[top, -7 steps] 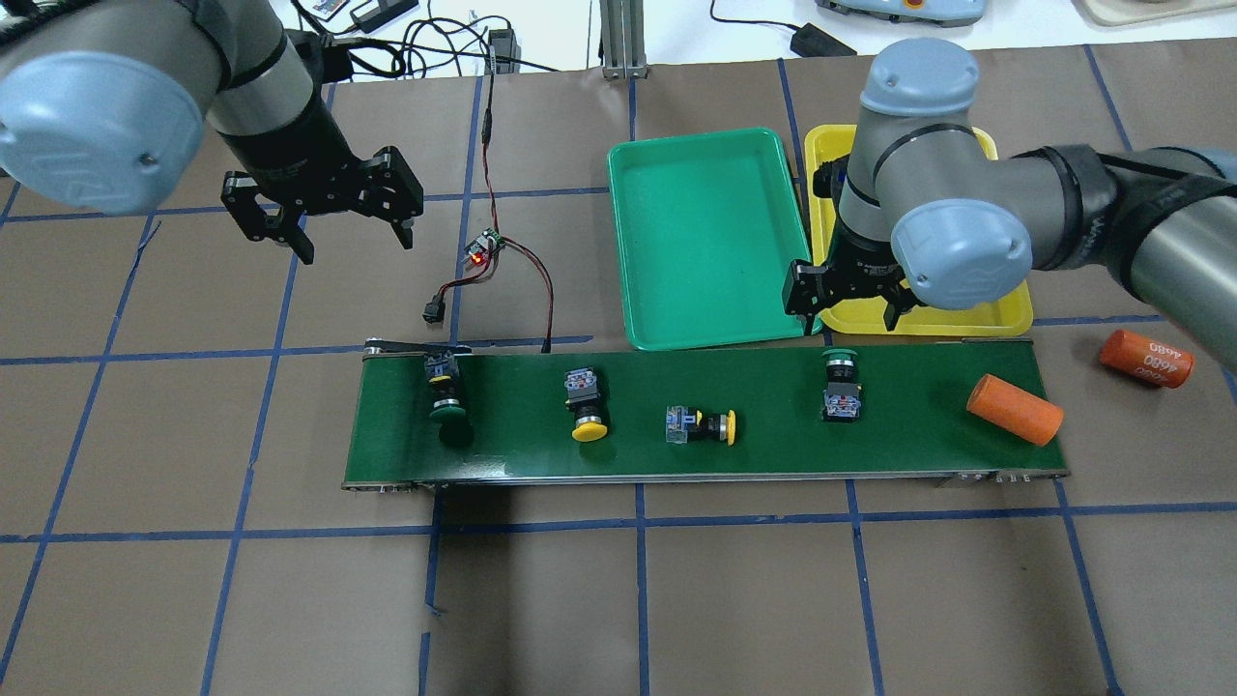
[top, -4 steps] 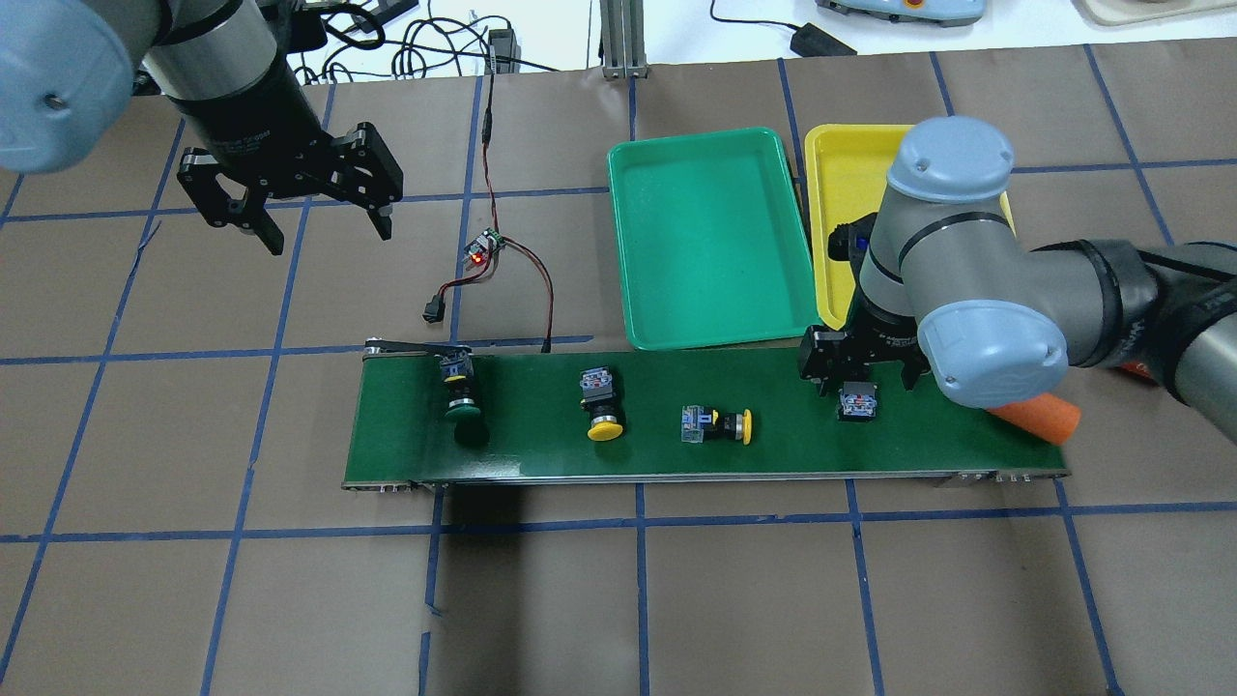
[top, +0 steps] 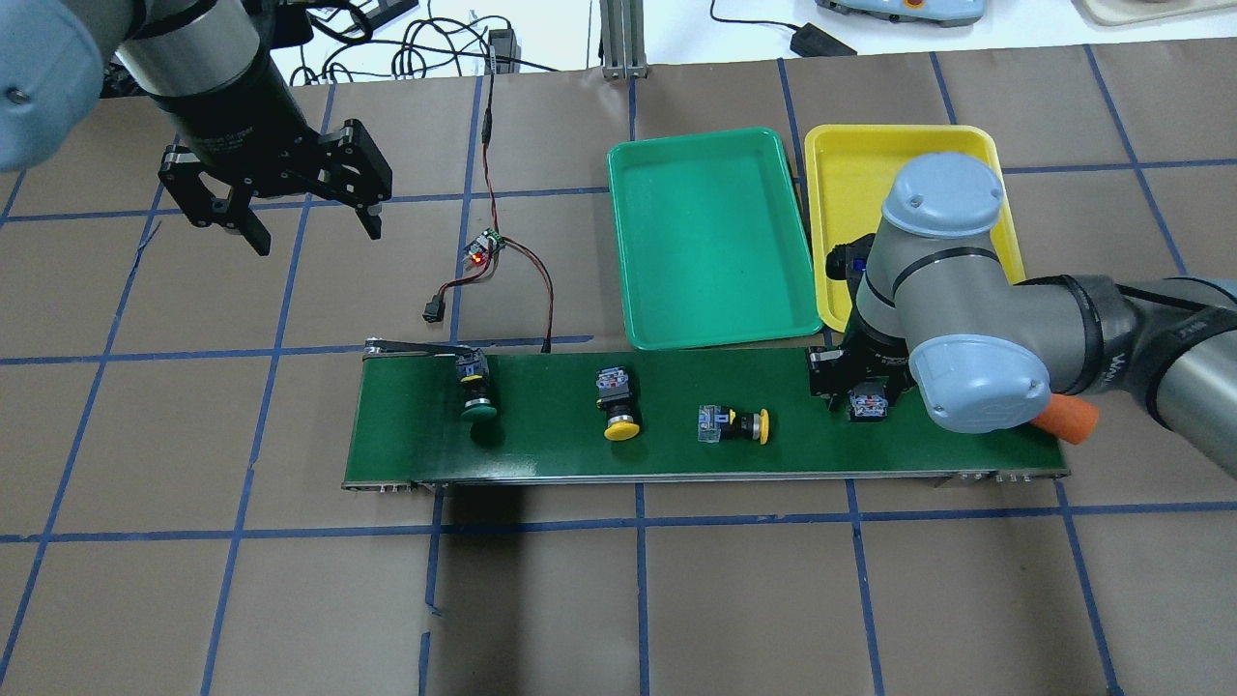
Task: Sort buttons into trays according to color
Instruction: 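Grasp the green-capped switch at the conveyor's end with the right gripper, then carry the green-capped switch into the green tray and open the right gripper, then lower the right gripper onto the conveyor and grasp a yellow-capped switch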
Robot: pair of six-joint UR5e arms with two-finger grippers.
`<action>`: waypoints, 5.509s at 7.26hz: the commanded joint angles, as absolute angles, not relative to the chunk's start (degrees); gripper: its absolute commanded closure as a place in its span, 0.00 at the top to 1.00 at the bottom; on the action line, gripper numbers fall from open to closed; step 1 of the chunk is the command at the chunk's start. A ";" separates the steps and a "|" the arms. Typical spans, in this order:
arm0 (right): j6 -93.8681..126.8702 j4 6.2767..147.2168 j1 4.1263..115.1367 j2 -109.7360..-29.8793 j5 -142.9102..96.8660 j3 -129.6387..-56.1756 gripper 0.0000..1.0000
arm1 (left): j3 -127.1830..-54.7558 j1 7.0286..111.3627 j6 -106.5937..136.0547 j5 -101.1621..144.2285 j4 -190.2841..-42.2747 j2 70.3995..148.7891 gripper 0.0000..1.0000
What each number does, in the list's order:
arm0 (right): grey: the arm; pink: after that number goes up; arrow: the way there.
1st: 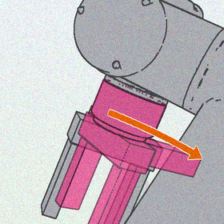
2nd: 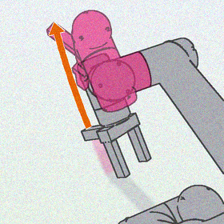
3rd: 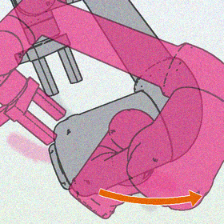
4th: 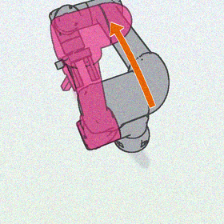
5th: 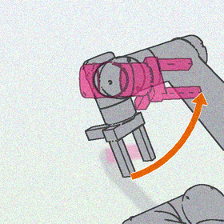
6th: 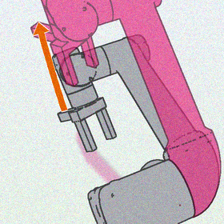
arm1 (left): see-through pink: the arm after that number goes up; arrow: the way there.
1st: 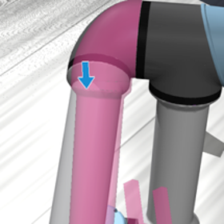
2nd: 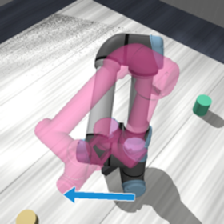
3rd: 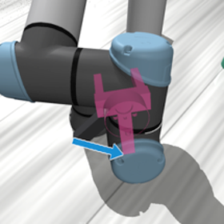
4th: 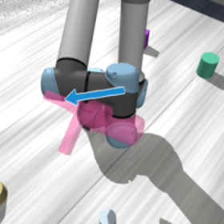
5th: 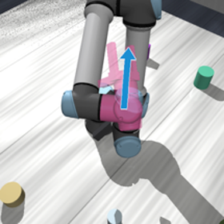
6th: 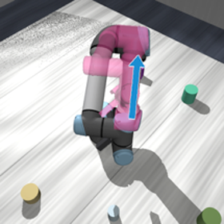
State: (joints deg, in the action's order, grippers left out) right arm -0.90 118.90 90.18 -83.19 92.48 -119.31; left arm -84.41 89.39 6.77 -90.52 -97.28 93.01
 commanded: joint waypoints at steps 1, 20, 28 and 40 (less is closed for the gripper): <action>-0.70 118.48 90.18 -83.41 92.72 -118.65 0.00 | -84.11 89.38 6.77 -90.53 -97.38 92.46 1.00; -10.61 105.89 87.64 -87.87 92.38 -110.62 0.96 | -83.06 88.42 6.77 -90.44 -97.12 92.02 1.00; -67.93 108.47 86.57 -89.21 93.86 -113.11 1.00 | -82.97 88.33 6.85 -90.35 -97.12 92.02 1.00; -94.21 130.25 83.76 -95.63 91.75 -133.07 0.28 | -82.88 88.24 6.77 -90.09 -96.94 92.02 1.00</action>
State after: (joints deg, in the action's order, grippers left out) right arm -92.55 129.70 84.66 -95.59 91.30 -133.02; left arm -82.88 88.25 6.77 -90.11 -97.01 92.02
